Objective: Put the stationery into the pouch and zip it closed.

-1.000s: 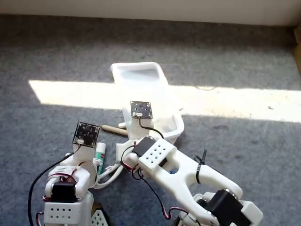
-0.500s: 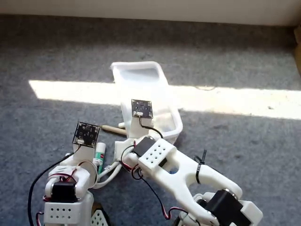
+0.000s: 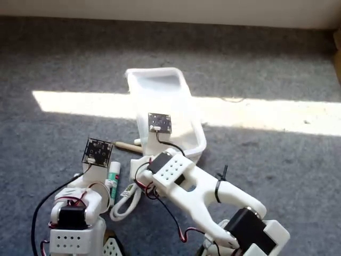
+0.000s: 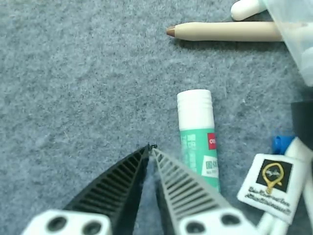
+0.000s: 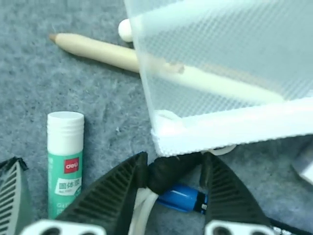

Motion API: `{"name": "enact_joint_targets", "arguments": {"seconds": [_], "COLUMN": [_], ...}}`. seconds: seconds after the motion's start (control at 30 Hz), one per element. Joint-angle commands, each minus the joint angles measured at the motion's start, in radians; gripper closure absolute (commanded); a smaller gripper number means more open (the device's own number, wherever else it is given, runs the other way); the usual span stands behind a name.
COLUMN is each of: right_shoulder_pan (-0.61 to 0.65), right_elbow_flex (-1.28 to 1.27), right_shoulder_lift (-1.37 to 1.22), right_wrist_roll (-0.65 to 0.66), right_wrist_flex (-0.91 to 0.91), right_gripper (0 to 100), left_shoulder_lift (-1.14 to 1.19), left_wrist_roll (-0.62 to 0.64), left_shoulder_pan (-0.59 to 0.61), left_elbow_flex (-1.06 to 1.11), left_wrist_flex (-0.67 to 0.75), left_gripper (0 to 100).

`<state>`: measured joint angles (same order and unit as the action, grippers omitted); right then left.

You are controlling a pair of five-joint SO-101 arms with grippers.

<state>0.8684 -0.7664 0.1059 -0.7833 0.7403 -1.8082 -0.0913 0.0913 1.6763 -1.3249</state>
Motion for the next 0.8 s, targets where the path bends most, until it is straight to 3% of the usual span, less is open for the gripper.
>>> {"name": "enact_joint_targets", "arguments": {"seconds": [0.0,0.27,0.43,0.77], "right_shoulder_pan": [-0.010,-0.015,-0.025,-0.114], "right_elbow_flex": [0.008,0.012,0.068,0.074], "right_shoulder_lift": [0.033,0.050,0.099,0.275], "right_wrist_roll": [-0.003,0.009,0.104,0.368], "right_wrist_flex": [-0.010,0.061,0.160,0.252], "right_gripper": [90.6,91.9,99.3,99.4], "left_shoulder_lift": [-0.008,-0.008,-0.008,-0.008], "left_wrist_roll": [-0.006,-0.006,-0.006,-0.006], "left_shoulder_pan": [-0.015,-0.015,-0.015,-0.015], "left_elbow_flex": [0.021,0.021,0.021,0.021], "left_wrist_flex": [-0.003,-0.003,-0.003,-0.003], "left_gripper": [99,99,99,99]}}
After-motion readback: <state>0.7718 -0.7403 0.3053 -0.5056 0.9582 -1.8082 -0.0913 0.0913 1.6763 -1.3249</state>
